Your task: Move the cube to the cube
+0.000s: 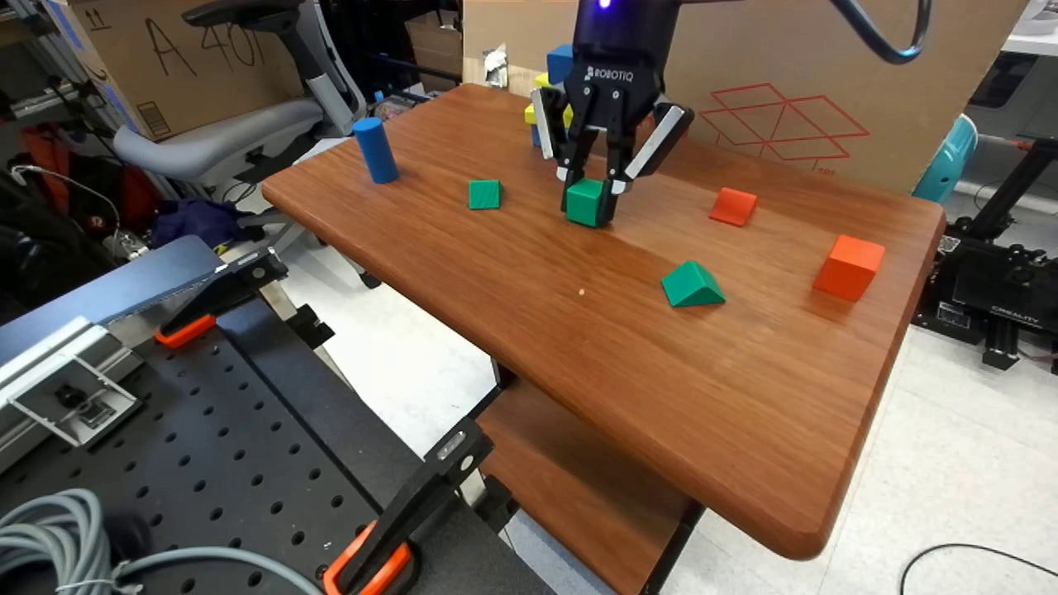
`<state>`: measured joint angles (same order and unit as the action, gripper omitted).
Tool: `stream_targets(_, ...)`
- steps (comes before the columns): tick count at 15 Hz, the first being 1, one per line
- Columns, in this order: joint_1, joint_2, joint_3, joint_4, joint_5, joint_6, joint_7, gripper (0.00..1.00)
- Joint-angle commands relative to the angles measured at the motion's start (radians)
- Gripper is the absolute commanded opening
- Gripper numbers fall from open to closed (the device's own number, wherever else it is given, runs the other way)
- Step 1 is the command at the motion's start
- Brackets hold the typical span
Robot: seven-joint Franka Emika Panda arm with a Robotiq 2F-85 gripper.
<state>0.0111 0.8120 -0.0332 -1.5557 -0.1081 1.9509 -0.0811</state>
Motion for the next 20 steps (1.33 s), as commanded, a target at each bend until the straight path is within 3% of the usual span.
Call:
stream_targets(1, -0.006, 0.034, 0.002, 0.054, -0.012, -0.019, -0.004, 0.64)
stream_targets(6, -0.012, -0.103, 0.008, -0.106, -0.013, 0.047, -0.022, 1.00)
stream_targets(15, -0.034, -0.548, -0.008, -0.513, -0.012, 0.298, -0.003, 1.00)
stream_targets(16, -0.026, -0.420, -0.002, -0.385, -0.017, 0.245, -0.005, 1.00)
stream_targets(20, -0.037, -0.536, -0.005, -0.479, -0.015, 0.251, -0.005, 1.00)
